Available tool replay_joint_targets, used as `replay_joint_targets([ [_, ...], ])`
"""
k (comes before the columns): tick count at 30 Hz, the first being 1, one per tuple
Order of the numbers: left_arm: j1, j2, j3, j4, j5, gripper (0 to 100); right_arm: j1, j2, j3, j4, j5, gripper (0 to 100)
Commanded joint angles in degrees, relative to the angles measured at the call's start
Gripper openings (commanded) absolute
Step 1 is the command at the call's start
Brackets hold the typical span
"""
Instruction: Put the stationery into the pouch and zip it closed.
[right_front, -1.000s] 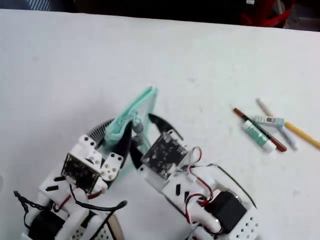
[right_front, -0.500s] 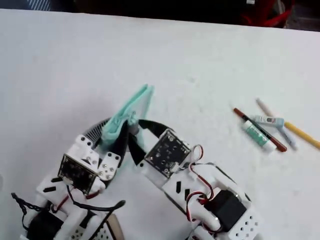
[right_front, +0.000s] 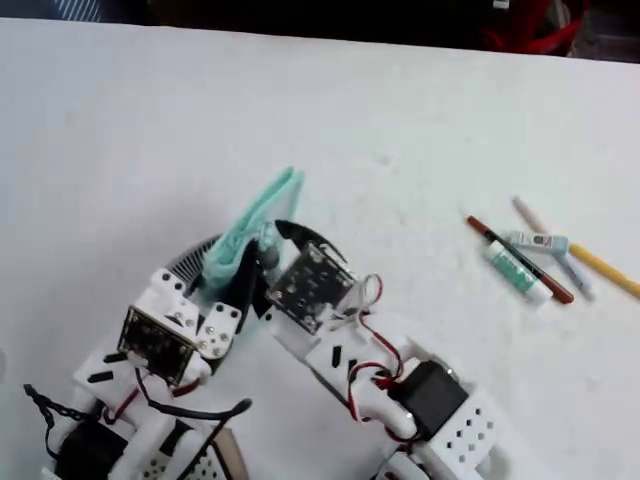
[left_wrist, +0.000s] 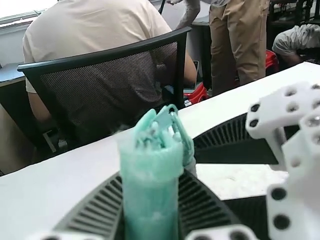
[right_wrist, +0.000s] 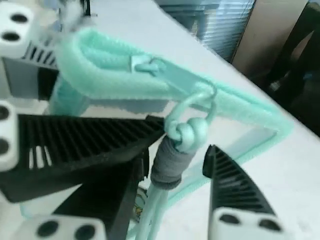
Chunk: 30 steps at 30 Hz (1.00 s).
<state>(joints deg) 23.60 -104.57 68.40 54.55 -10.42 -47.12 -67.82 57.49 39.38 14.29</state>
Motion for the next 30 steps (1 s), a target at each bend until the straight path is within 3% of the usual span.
replay_joint_targets([
  [1,0.5,-0.2,0.1,0.3,-0.3,2,0.0,0.2,-1.3,-1.5,-0.6,10.0],
  [3,0.5,-0.2,0.1,0.3,-0.3,2,0.3,-2.2,-1.1,-1.2,-0.6,1.9],
  [8,0.5,-0.2,0.1,0.3,-0.3,2,1.2,-12.0,-1.2,1.6,-0.4,1.6],
  [12,0.5,-0.2,0.1,0.3,-0.3,2,8.0,-17.1,-1.4,1.4,-0.4,1.9],
  [17,0.5,-0.2,0.1,0.3,-0.3,2,11.8,-14.9,-3.1,1.4,-0.1,1.9],
  [24,0.1,-0.2,0.1,0.3,-0.2,2,11.8,-7.7,-10.8,2.0,-0.4,1.9],
  [30,0.4,-0.2,-0.1,0.3,-0.2,3,11.6,-4.6,-17.9,8.8,-0.5,1.9],
])
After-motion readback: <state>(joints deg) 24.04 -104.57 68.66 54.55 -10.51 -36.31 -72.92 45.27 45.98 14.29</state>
